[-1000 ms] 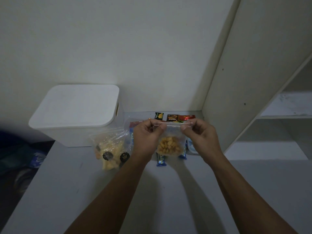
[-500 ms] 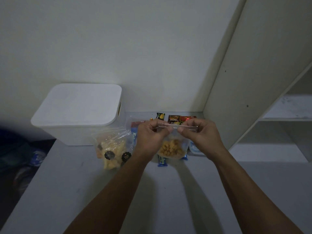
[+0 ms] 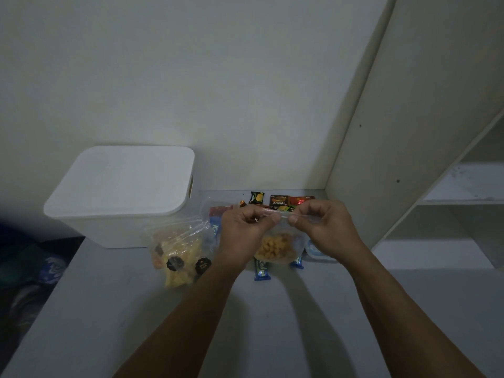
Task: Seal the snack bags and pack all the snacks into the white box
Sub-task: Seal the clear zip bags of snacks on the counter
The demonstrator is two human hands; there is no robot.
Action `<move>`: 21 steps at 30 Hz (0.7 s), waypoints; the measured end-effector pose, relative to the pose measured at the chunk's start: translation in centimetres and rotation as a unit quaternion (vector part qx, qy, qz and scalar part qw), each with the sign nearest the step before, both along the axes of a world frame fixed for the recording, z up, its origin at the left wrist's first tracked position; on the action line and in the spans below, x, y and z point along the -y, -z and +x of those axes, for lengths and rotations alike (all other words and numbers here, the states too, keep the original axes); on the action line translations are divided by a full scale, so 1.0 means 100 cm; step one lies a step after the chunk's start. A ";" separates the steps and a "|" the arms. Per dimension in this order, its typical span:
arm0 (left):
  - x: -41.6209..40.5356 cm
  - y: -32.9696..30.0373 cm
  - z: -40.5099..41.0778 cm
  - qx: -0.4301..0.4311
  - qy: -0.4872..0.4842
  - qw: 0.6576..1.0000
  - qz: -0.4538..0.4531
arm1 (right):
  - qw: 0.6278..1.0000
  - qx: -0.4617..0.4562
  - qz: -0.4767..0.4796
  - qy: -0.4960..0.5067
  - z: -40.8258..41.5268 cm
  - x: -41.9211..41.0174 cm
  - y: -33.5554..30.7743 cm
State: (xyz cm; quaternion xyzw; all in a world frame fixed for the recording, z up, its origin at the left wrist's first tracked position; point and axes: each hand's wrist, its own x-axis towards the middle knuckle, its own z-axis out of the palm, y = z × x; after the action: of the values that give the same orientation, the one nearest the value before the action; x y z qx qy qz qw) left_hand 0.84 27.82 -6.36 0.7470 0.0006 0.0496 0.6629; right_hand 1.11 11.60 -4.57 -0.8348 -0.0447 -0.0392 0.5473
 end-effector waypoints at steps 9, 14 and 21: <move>0.002 -0.004 0.004 0.012 -0.016 1.000 0.009 | 1.000 0.001 0.016 -0.014 0.000 0.000 0.004; 0.006 -0.004 0.002 0.023 0.007 0.999 0.021 | 1.000 0.022 -0.006 0.005 0.000 -0.001 0.004; 0.004 -0.008 0.001 0.008 -0.038 0.999 -0.013 | 1.000 -0.004 0.015 0.022 -0.001 0.004 0.002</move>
State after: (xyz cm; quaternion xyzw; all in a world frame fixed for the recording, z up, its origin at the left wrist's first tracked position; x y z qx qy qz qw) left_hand 0.95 27.37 -5.60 0.7376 0.0236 0.0808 0.6700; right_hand 0.99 11.15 -4.80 -0.8275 -0.0231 -0.0486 0.5589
